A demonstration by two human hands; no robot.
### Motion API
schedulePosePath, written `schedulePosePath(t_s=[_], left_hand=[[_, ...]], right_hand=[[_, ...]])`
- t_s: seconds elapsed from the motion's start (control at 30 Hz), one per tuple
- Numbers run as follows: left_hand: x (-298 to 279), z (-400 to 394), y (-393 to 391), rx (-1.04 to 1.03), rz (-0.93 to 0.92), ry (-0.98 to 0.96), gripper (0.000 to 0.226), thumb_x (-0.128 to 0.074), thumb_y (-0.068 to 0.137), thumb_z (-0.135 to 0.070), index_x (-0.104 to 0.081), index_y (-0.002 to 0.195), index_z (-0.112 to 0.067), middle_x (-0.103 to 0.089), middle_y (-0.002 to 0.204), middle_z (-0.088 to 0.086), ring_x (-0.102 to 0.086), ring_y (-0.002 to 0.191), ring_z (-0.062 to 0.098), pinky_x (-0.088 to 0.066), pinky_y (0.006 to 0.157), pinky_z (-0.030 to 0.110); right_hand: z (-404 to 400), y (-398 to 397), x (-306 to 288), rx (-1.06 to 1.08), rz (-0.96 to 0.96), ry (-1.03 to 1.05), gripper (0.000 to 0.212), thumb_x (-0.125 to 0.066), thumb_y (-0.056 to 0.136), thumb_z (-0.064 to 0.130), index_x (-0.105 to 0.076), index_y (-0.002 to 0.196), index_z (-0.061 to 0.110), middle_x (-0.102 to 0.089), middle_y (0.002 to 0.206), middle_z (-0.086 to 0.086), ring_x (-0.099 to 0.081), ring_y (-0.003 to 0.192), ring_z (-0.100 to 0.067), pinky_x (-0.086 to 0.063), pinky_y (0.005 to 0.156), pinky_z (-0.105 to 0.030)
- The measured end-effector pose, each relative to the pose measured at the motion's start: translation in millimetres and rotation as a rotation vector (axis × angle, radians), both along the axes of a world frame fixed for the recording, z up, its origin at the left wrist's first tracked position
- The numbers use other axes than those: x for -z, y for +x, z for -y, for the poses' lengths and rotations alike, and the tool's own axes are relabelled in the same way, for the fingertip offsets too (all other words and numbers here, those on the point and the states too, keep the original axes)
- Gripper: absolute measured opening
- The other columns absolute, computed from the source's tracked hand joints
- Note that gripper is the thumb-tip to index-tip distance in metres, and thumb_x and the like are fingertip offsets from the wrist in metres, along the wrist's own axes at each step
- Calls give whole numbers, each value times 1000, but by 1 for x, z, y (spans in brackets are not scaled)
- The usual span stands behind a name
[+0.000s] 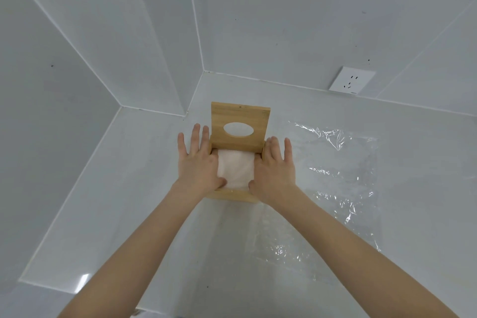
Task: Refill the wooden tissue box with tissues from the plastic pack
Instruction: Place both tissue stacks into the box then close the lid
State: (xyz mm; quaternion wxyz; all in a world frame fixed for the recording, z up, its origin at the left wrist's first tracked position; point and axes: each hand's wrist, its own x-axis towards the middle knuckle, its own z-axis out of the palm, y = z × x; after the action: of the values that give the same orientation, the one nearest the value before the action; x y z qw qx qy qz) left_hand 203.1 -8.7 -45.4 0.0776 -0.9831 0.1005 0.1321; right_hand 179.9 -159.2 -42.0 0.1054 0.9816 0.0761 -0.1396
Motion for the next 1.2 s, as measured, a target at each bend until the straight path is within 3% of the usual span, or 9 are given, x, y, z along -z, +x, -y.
schedulePosePath(t_s=[0.23, 0.33, 0.4, 0.47, 0.53, 0.6, 0.83, 1.0, 1.2], left_hand=[[-7, -3, 1, -25, -83, -17, 64, -67, 72, -34, -43, 129, -18, 8, 155, 17, 18, 141, 35, 8, 111, 57], [-10, -12, 1, -38, -66, -125, 66, -68, 73, -27, -41, 132, -24, 0, 155, 18, 10, 142, 33, -2, 115, 47], [-12, -16, -1, -16, -49, -163, 67, -70, 72, -28, -42, 133, -25, -5, 155, 17, 7, 143, 30, -7, 115, 42], [-11, -15, -2, 14, -34, -146, 65, -69, 72, -30, -44, 132, -24, -5, 155, 16, 7, 143, 30, -8, 115, 41], [-10, -13, -1, 13, -42, -132, 62, -66, 74, -27, -44, 132, -22, -4, 155, 17, 8, 143, 31, -9, 115, 42], [-8, -10, -1, 7, -57, -124, 58, -63, 76, -21, -44, 132, -19, -4, 154, 19, 8, 143, 32, -9, 115, 43], [-1, -8, 1, 18, -60, -106, 45, -59, 78, -13, -51, 122, -13, -6, 154, 18, 7, 142, 33, -10, 115, 44], [-6, -11, 3, 24, -55, -125, 54, -63, 75, -15, -47, 127, -17, -4, 154, 18, 8, 143, 33, -9, 115, 43], [-8, -8, 3, 9, -64, -102, 53, -63, 76, -14, -49, 127, -17, -2, 155, 16, 9, 142, 32, -8, 115, 43]], right_hand=[[2, -6, -7, 107, -18, 144, 52, -49, 85, 33, -41, 131, 11, -28, 148, -18, -13, 141, -31, -8, 115, -49], [5, -12, -11, 71, 271, 314, 27, -74, 59, 16, -67, 84, 11, -67, 91, -9, -61, 93, -29, -49, 78, -34], [2, -12, -12, -91, 353, 405, 26, -79, 48, 7, -68, 70, 14, -66, 70, -1, -64, 72, -25, -51, 61, -26], [-9, -9, -13, -243, 170, 513, 37, -72, 65, -3, -66, 100, 7, -67, 98, -10, -63, 95, -29, -53, 75, -30], [-19, -6, -9, -284, -59, 452, 51, -53, 86, -2, -37, 134, 2, -41, 142, -16, -36, 132, -30, -37, 102, -34], [-25, -1, -6, -259, -176, 349, 55, -43, 92, 2, -19, 142, 1, -16, 154, -18, -15, 142, -30, -23, 113, -35], [-30, 8, 0, -236, -277, 225, 54, -39, 96, 12, -17, 143, 0, -10, 155, -20, -12, 144, -30, -23, 114, -42], [-18, 6, -10, -280, -95, 246, 26, -48, 88, 2, -51, 113, 4, -57, 118, -11, -49, 114, -29, -36, 84, -29], [-8, 1, -16, -228, -70, 19, 26, -57, 83, 11, -56, 109, 11, -58, 117, -6, -41, 116, -25, -28, 100, -37]])
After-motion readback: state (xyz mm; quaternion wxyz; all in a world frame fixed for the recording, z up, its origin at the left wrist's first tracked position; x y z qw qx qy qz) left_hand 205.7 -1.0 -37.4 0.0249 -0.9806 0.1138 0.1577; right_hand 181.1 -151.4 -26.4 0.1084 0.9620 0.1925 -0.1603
